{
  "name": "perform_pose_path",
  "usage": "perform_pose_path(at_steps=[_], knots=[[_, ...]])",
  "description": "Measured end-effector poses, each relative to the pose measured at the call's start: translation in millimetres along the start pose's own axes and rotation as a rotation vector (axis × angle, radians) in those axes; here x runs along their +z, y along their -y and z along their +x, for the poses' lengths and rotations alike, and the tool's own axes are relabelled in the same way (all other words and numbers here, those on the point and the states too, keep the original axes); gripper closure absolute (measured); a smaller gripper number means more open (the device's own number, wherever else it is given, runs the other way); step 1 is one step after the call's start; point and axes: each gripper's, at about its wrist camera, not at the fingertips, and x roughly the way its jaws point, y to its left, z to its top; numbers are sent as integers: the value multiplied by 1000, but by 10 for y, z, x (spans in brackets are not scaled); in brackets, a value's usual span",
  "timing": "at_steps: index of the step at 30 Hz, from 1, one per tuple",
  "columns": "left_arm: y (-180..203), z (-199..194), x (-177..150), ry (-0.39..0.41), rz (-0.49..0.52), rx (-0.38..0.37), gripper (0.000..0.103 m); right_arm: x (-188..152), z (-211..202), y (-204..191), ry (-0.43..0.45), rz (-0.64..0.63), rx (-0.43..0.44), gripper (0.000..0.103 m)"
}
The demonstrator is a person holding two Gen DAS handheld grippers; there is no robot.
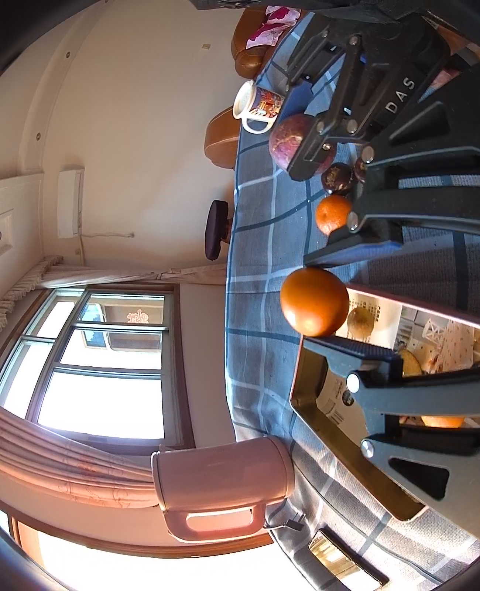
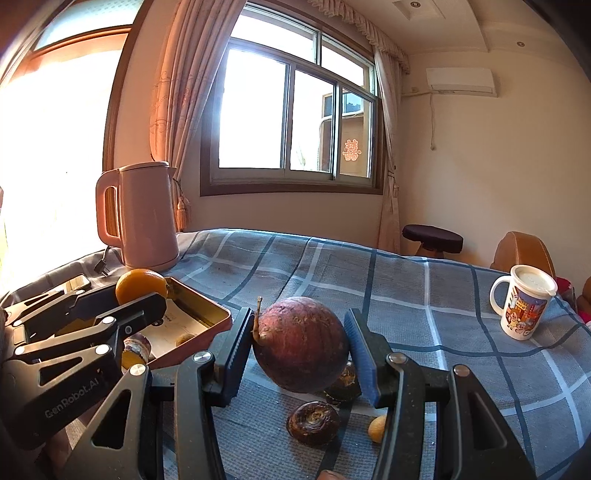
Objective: Organize fruits
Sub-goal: 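Lower the orange into the tin with the left tool while the right tool lowers the purple fruit in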
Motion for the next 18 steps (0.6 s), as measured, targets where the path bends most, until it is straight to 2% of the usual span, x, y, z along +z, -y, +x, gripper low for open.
perform_pose_path(at_steps=[18], knots=[[-655,-22,19,-28,-68,114,64,99,206,-411,-15,-49,80,51]])
